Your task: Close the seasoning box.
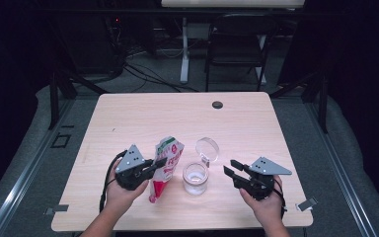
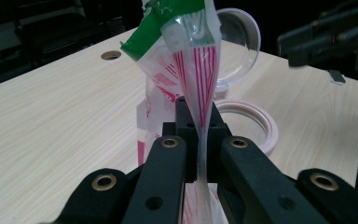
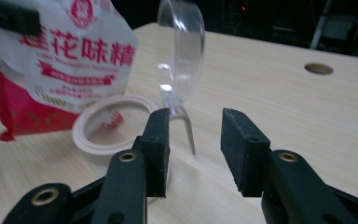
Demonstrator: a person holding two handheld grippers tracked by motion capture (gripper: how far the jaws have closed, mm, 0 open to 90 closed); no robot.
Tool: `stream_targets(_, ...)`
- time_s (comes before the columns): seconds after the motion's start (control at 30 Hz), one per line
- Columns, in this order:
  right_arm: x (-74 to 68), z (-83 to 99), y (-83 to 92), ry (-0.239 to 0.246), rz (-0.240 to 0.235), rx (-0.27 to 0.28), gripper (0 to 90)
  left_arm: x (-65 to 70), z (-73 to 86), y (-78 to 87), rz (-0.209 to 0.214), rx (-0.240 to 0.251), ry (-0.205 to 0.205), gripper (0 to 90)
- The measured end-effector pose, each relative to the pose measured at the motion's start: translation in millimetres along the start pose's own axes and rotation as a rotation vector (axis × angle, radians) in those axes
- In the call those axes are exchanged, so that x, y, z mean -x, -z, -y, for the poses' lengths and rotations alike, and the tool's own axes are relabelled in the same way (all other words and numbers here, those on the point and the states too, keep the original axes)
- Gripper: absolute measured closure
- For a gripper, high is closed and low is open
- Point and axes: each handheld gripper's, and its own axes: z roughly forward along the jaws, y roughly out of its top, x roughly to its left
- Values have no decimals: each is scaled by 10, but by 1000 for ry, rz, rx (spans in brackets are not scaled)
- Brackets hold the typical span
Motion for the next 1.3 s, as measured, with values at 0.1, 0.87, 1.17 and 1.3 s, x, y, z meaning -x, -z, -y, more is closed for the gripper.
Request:
stream_targets(0.1, -98, -189, 19, 36, -55, 32, 652, 10, 99, 98, 10, 0, 18, 898)
stream_targets(0.87, -878, -563, -1055, 256, -419, -149, 554, 133, 498, 346, 18, -13, 114, 858)
stream_targets(1.17, -911, -494, -1185, 277, -470, -227, 721, 92, 588, 361, 7, -5, 172, 767)
stream_targets(1.3, -876, -485, -1188, 255, -494, -246, 860, 80, 631, 317, -6, -10, 185, 621)
